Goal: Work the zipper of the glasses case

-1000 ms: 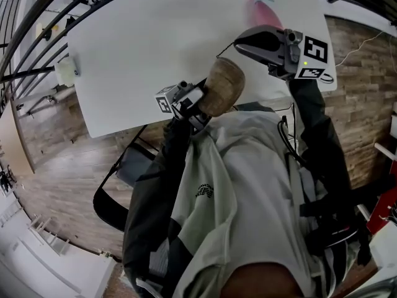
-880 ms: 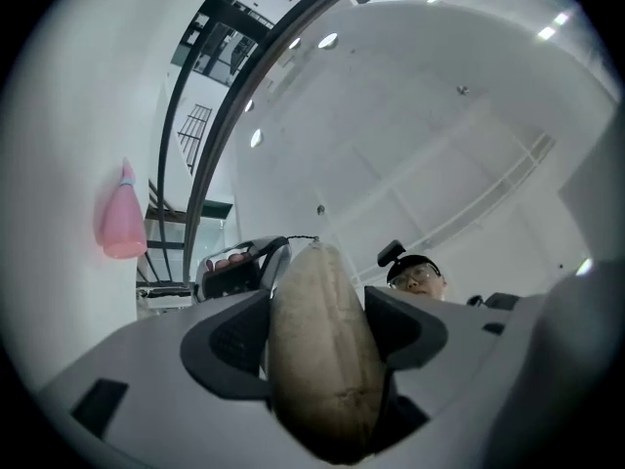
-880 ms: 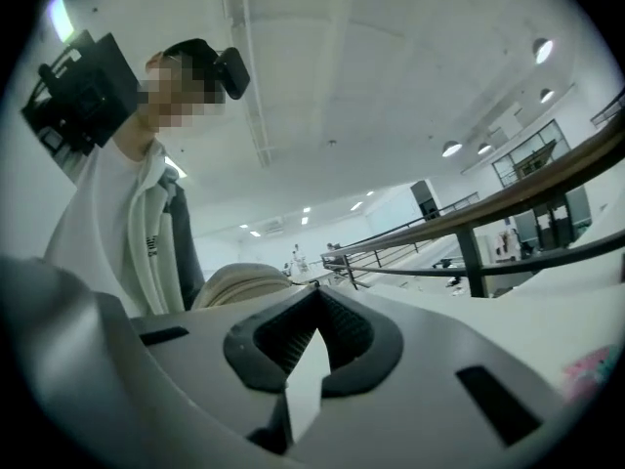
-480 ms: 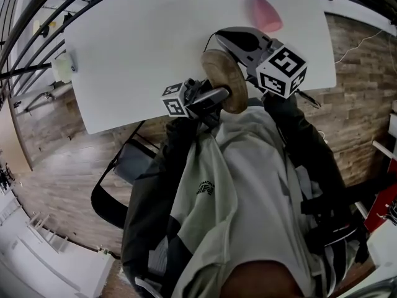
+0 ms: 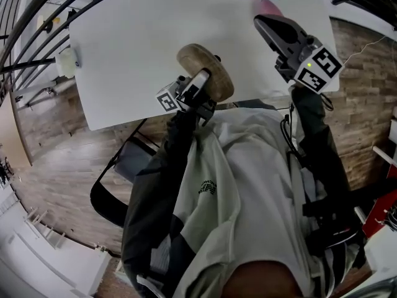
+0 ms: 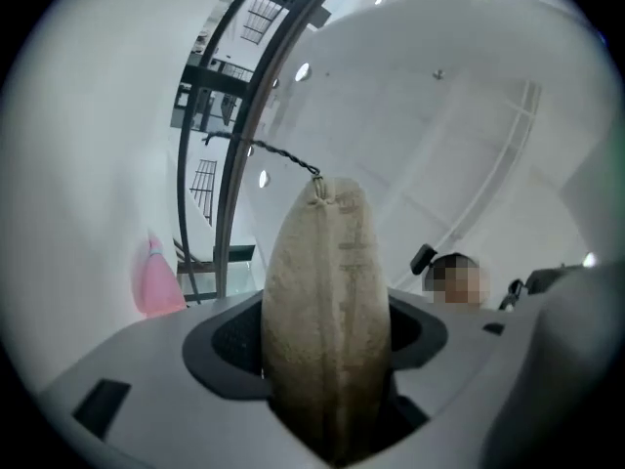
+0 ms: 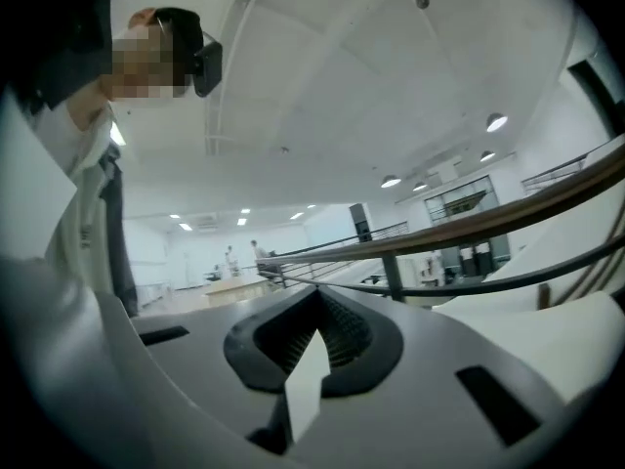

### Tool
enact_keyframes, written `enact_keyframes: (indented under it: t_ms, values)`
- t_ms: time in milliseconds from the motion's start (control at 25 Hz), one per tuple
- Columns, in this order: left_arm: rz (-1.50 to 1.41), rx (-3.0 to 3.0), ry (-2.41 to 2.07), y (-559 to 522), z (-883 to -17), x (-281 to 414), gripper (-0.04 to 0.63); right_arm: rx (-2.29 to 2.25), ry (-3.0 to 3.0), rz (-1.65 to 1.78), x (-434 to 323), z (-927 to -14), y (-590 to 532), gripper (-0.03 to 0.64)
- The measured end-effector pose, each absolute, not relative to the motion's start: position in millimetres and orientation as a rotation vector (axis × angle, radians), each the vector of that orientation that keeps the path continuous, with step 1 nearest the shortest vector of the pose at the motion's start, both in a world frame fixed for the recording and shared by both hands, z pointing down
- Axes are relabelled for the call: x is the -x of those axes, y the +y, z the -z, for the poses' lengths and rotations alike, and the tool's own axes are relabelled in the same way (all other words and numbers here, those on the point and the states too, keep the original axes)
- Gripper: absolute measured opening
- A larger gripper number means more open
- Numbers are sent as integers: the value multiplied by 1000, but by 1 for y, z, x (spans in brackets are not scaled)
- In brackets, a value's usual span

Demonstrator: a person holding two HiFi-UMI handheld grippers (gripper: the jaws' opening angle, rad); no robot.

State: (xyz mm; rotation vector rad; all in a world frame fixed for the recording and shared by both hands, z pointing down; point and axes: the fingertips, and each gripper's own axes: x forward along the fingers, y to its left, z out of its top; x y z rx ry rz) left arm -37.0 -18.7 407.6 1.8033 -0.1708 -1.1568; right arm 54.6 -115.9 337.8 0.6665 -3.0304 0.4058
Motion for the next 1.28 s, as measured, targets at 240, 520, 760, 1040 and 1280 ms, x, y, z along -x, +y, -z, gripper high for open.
enact_keyframes:
  t_ms: [240,520,760,1040,1280]
  values:
    - [1009,-1880,320,23,-370,23,311,-17,-3141,-393,-20,-343,-60,-1]
    - [907,-1763,685,57,-341,2,311,99,-2919,-27,25,-375,-22,160]
    - [850,-1760,712,65,-344,-10,311,267,-2854,252,44,-372,-5,40]
    - [844,-1791,597,53,-351,-13,311,154,-2776,371,36,-371,-17,-5]
    - [886,-1863,436,40,-365,-20,309,10,-2650,548,26,-370,-30,-3]
